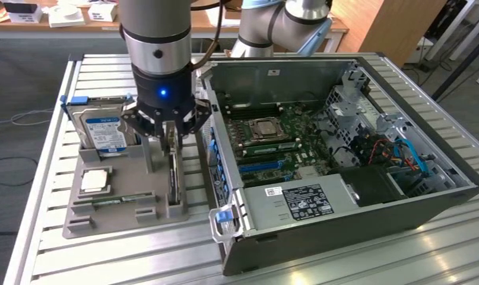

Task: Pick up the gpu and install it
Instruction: 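Pick up the gpu and move the gpu toward the slot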

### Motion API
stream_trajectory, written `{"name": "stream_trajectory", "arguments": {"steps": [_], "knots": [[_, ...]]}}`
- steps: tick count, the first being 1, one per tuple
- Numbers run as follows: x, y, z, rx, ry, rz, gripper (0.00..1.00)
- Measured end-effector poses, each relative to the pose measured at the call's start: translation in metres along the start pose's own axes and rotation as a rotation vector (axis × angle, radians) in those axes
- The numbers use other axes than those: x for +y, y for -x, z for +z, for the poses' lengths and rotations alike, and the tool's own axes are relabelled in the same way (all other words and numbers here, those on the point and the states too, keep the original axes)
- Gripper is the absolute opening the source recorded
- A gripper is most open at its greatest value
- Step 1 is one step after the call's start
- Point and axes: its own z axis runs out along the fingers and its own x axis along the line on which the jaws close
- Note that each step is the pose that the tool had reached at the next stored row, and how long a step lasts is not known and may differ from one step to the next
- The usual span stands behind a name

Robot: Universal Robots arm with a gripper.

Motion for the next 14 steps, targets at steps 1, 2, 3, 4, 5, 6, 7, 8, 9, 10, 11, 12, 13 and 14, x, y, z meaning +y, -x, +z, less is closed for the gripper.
{"name": "stream_trajectory", "arguments": {"steps": [1,2,3,4,5,6,7,8,9,10,11,12,13,14], "knots": [[-0.0014,0.000,0.0000,-0.0001,0.0001,0.000,0.36],[-0.0026,0.000,-0.0001,-0.0001,0.0001,0.000,0.36],[-0.0036,0.000,-0.0002,0.0000,0.0000,0.000,0.36],[-0.0044,0.000,-0.0002,0.0000,0.0000,0.000,0.36],[-0.0056,0.000,-0.0002,-0.0001,0.0001,0.000,0.36],[-0.0071,0.000,-0.0003,-0.0001,0.0001,0.000,0.36],[-0.0087,0.000,-0.0004,0.0000,0.0000,0.000,0.36],[-0.0103,0.000,-0.0004,-0.0001,0.0000,0.000,0.36],[-0.0119,0.000,-0.0005,-0.0001,0.0001,0.000,0.36],[-0.0136,0.000,-0.0006,-0.0001,0.0000,0.000,0.36],[-0.0155,0.001,-0.0007,-0.0001,0.0000,0.000,0.36],[-0.0169,0.001,-0.0007,-0.0001,0.0001,0.000,0.36],[-0.0178,0.001,-0.0007,0.0000,0.0000,0.000,0.36],[-0.0185,0.001,-0.0006,-0.0001,0.0000,0.000,0.36]]}}
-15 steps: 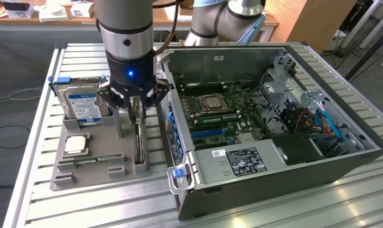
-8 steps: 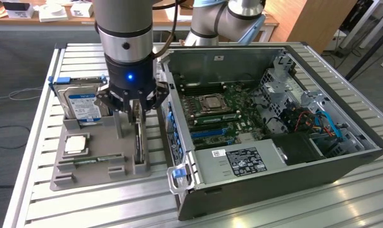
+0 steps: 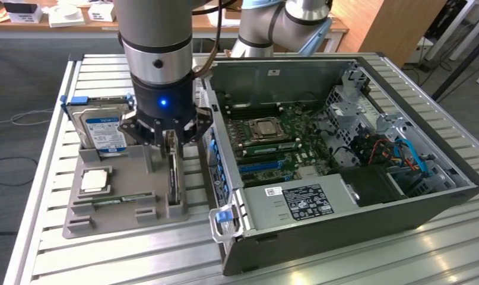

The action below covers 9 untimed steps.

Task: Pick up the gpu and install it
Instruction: 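Pick up the gpu and move the gpu toward the slot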

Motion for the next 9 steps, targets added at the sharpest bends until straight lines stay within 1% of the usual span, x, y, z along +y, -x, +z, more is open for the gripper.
{"name": "stream_trajectory", "arguments": {"steps": [6,9], "knots": [[-0.0019,0.000,0.0090,0.0000,0.0000,0.000,0.36],[-0.0028,0.000,0.0116,0.0001,0.0000,0.000,0.36]]}}
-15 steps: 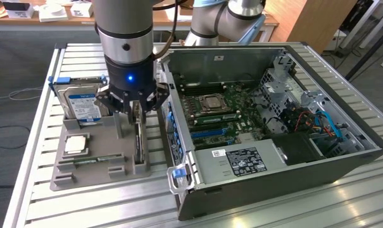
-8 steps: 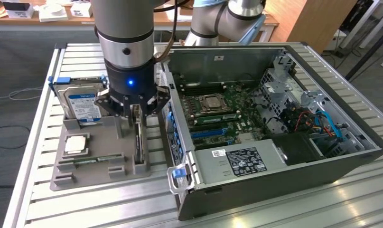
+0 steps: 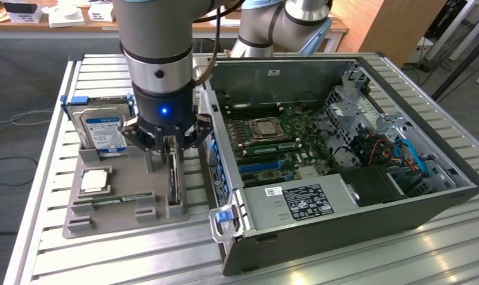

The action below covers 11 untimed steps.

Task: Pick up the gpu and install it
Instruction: 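Pick up the gpu and move the gpu toward the slot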

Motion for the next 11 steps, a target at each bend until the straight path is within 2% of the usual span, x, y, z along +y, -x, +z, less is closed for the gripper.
{"name": "stream_trajectory", "arguments": {"steps": [11], "knots": [[-0.0024,0.001,0.0112,0.0000,0.0000,0.000,0.36]]}}
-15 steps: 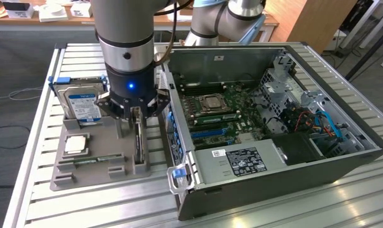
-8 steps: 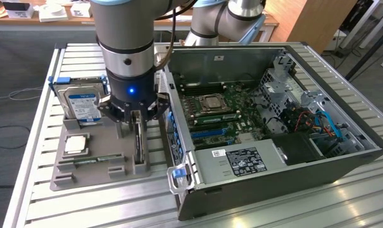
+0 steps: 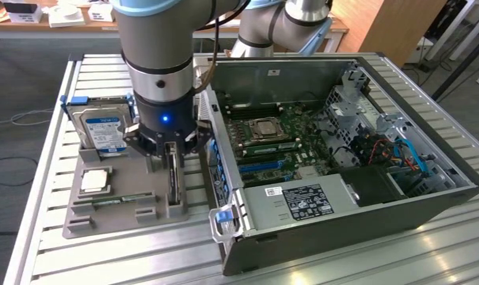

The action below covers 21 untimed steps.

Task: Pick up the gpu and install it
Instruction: 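Pick up the gpu and move the gpu toward the slot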

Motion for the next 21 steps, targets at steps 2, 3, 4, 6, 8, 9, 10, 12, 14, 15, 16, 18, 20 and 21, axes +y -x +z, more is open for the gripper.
{"name": "stream_trajectory", "arguments": {"steps": [2,3,4,6,8,9,10,12,14,15,16,18,20,21], "knots": [[0.0000,0.000,0.0018,0.0000,0.0000,0.000,0.36],[0.0000,0.000,0.0018,0.0001,-0.0001,0.000,0.36],[0.0000,0.000,0.0018,0.0002,-0.0002,0.000,0.36],[0.0000,0.000,0.0018,0.0001,-0.0002,0.000,0.36],[-0.0001,0.000,0.0038,-0.0003,0.0004,0.000,0.36],[-0.0002,0.000,0.0052,-0.0002,0.0003,0.000,0.36],[-0.0002,0.000,0.0063,0.0000,0.0000,0.000,0.36],[-0.0003,0.000,0.0082,-0.0001,0.0000,0.000,0.36],[-0.0004,0.000,0.0087,0.0002,-0.0002,0.000,0.36],[-0.0004,0.000,0.0087,0.0002,-0.0003,0.000,0.36],[-0.0004,0.000,0.0090,0.0003,-0.0003,0.000,0.36],[-0.0005,0.000,0.0115,-0.0002,0.0002,0.000,0.36],[-0.0005,0.000,0.0121,0.0002,-0.0002,0.000,0.36],[-0.0005,0.000,0.0121,0.0002,-0.0002,0.000,0.36]]}}
